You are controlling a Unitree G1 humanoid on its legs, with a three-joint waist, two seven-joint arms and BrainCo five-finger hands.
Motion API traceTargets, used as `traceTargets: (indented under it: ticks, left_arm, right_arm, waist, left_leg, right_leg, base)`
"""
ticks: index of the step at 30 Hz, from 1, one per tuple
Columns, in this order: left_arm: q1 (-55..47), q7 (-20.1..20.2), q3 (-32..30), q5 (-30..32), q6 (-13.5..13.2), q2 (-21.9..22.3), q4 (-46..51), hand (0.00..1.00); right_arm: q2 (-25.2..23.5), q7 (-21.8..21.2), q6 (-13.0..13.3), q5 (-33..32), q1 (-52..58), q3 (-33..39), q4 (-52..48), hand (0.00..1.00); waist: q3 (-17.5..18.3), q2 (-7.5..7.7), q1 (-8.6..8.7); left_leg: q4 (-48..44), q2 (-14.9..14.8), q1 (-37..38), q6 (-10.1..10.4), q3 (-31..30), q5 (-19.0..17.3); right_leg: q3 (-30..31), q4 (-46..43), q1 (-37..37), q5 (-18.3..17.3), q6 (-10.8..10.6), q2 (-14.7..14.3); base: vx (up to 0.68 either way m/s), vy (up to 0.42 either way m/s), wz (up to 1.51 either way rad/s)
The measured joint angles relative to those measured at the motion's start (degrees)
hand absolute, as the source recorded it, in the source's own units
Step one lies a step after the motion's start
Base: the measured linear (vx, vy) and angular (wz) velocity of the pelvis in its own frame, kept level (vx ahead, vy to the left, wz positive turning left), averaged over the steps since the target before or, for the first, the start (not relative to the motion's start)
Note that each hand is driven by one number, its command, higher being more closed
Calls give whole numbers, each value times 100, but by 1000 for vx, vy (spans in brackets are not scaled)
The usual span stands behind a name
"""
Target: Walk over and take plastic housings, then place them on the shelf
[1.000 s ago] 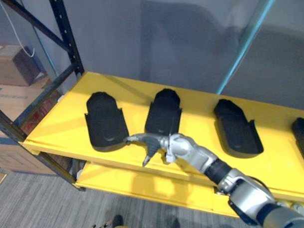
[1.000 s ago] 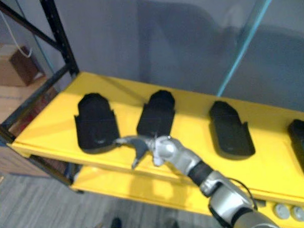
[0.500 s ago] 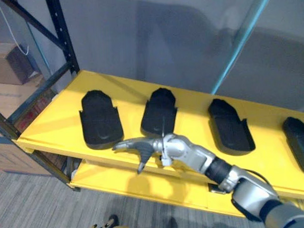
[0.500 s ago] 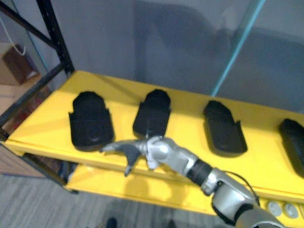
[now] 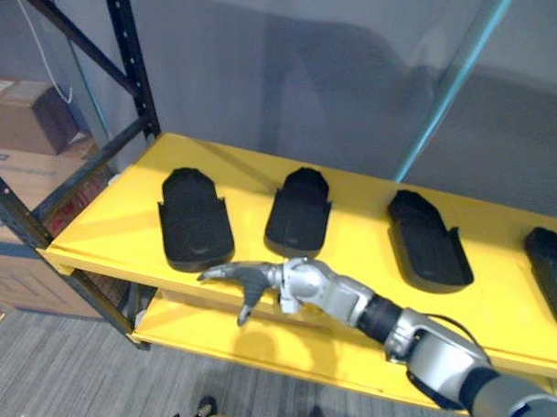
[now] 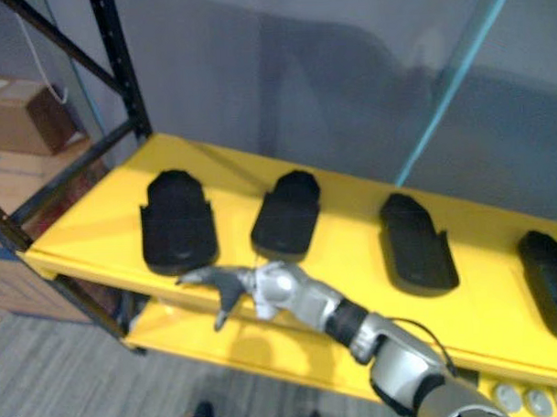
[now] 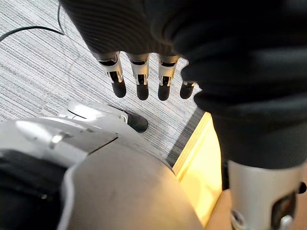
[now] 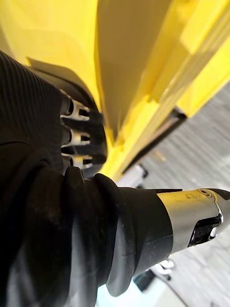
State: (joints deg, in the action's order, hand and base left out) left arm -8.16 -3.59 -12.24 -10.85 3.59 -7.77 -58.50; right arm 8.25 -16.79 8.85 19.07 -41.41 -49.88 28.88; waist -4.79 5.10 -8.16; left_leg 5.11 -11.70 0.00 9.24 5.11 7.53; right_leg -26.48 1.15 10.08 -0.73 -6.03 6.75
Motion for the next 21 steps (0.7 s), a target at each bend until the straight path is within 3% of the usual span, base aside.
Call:
traceTargets:
  ticks: [13, 18, 21]
  left_arm:
    - [-156, -9, -23, -11, -20, 59, 79, 0]
    - [-153, -1, -48, -14, -137, 101, 113, 0]
    - [-150, 7, -50, -12, -196, 125, 123, 0]
  right_arm:
    - [-398, 1004, -489, 376, -140, 592, 574, 0]
    - [-439, 1168, -431, 372, -183, 593, 577, 0]
    - [-491, 1120, -200, 311, -183, 591, 579, 0]
  waist:
    - [1, -29, -78]
    - [-15, -54, -81]
    - [-33, -80, -80]
  left_leg:
    - [0, 23, -10, 0, -72, 15]
    - [0, 23, -15, -26, -76, -2]
    - [1, 23, -12, -31, -73, -8]
  right_leg:
    - [-44, 0, 23, 0, -1, 5]
    - [-48, 1, 33, -2, 1, 4]
    - [-47, 6, 56, -5, 1, 4]
  base:
    - [2, -4, 2]
    - [0, 0, 0]
    - [0, 0, 0]
